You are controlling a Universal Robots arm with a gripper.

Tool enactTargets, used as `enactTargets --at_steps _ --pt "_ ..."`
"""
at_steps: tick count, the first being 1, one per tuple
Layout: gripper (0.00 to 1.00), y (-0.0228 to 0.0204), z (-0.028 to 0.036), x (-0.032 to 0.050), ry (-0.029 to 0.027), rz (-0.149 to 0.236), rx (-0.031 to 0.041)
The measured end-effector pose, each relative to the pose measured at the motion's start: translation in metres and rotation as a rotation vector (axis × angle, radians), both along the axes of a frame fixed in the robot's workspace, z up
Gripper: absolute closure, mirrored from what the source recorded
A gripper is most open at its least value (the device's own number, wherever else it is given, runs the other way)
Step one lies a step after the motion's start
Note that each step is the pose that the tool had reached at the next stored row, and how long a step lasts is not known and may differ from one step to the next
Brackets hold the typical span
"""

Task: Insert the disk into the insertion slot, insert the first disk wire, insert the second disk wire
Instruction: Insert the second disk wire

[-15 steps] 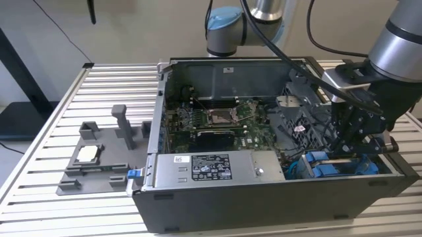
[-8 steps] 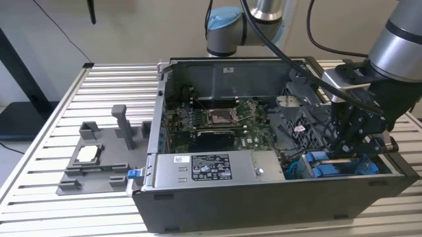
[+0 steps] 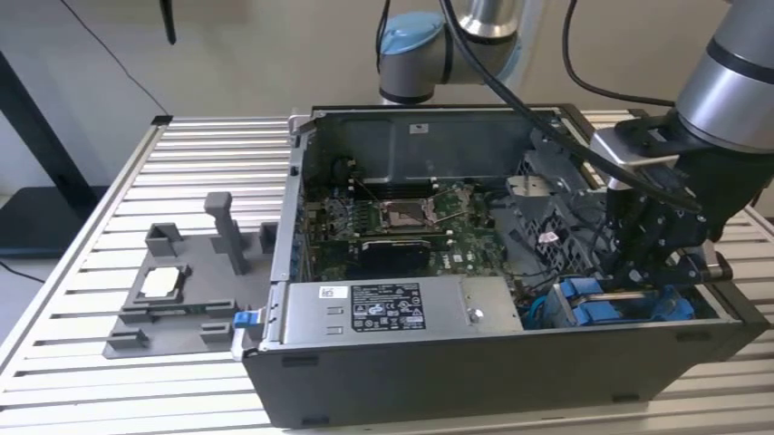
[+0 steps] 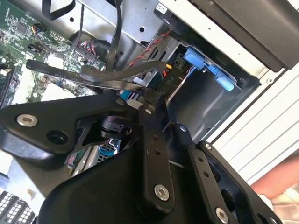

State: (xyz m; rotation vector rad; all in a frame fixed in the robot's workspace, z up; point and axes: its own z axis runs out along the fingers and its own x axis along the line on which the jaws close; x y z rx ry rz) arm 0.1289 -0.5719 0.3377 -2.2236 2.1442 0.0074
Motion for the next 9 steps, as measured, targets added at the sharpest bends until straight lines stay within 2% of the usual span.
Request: enactTargets --at_steps 6,9 --pt "0.76 0.0000 0.0049 0.0000 0.0001 0.000 -0.0002" --pt "0.76 0.0000 0.0097 0.0000 0.0001 0.000 -0.0001"
